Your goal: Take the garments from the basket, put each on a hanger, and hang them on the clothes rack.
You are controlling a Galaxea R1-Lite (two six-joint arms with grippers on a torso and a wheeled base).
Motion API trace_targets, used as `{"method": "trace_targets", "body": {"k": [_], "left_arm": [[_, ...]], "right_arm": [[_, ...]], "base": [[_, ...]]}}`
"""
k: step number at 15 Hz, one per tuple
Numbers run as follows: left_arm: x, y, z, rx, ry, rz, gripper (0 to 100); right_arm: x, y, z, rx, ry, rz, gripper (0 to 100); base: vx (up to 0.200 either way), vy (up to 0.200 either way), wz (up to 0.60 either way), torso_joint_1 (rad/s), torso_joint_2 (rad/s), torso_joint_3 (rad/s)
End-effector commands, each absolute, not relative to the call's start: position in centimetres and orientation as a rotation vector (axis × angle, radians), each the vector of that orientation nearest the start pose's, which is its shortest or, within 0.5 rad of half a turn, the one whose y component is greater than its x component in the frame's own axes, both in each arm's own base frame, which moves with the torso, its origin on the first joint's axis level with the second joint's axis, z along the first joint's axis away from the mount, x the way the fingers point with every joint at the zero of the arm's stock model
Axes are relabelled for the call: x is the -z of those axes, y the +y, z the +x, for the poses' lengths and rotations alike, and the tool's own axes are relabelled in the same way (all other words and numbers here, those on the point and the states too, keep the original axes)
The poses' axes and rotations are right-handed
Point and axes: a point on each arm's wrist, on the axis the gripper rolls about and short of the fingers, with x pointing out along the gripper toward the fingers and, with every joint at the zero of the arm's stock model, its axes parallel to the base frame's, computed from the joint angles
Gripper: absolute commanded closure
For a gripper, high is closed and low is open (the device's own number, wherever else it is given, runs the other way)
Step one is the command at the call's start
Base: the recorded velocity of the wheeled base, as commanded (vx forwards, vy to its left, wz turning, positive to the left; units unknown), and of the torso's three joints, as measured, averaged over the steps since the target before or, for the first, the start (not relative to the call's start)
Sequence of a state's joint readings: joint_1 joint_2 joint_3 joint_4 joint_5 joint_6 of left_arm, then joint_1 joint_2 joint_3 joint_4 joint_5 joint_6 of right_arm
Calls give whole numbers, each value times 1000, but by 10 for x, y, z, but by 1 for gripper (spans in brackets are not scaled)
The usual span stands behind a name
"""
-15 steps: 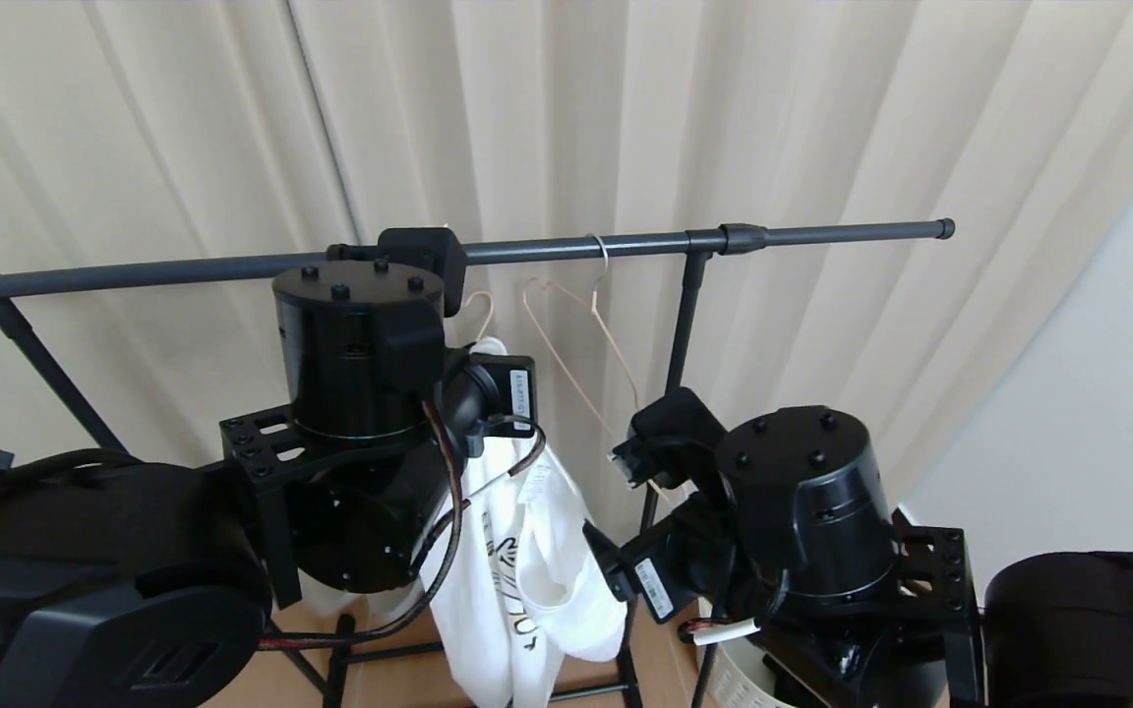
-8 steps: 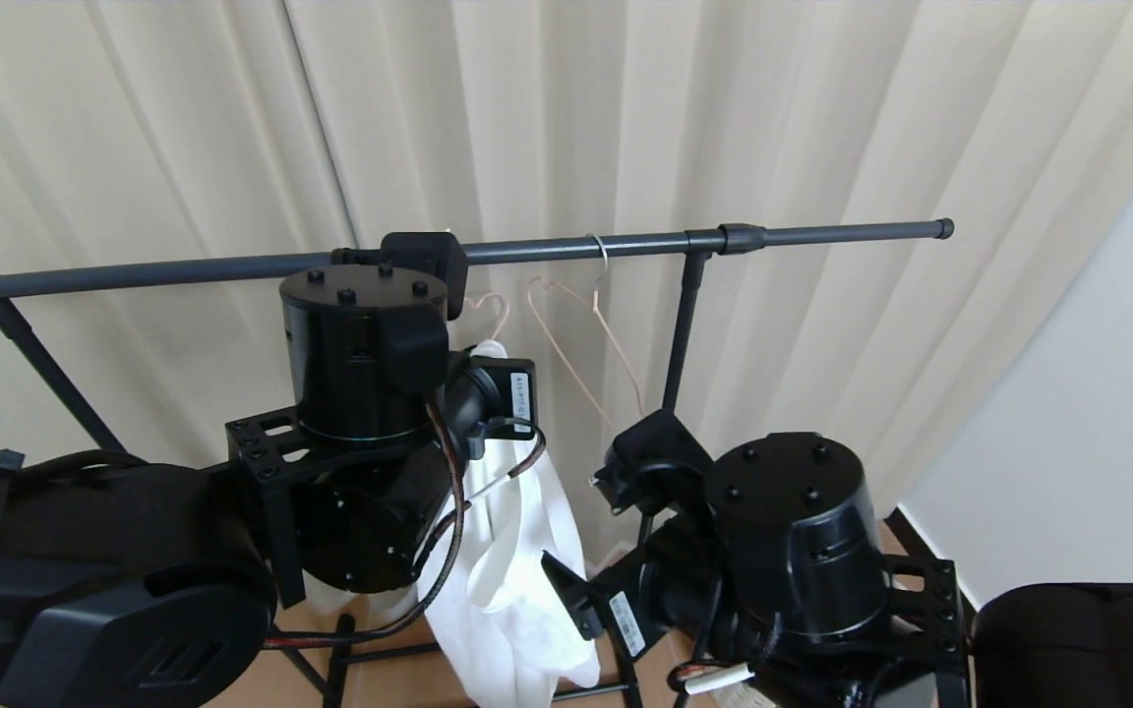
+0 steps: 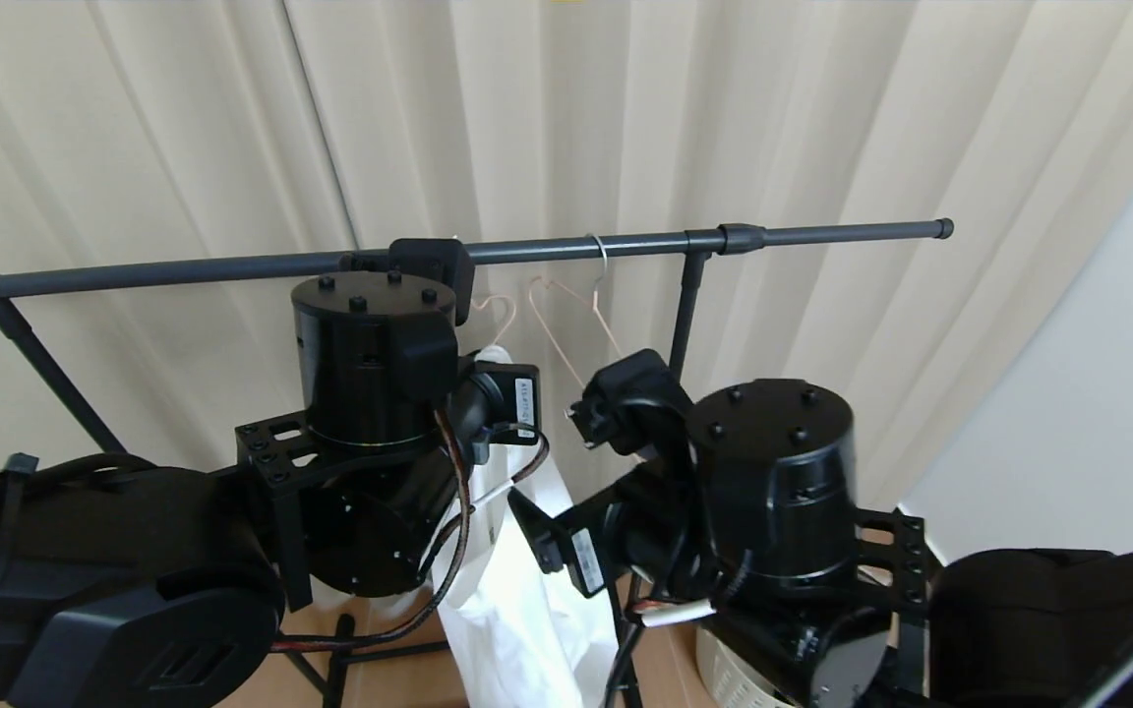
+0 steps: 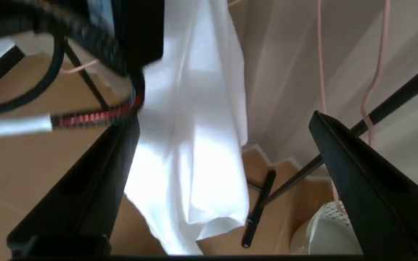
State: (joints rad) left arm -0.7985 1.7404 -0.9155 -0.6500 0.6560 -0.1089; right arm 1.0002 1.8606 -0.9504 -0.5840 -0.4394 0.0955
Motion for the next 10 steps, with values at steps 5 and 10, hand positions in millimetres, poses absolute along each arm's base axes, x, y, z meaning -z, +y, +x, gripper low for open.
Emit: {"method": "trace_targets", "body": {"k": [5, 10], "left_arm": [[-197, -218, 232, 131, 151, 17, 100], [-206, -209, 233, 111, 130, -1, 100]], "right_arm": [[-142, 324, 222, -444, 272, -135, 0], [-133, 301, 229, -347, 302, -169, 0]], "base": [[0, 0, 0, 0, 0, 0], [0, 0, 0, 0, 0, 0]]}}
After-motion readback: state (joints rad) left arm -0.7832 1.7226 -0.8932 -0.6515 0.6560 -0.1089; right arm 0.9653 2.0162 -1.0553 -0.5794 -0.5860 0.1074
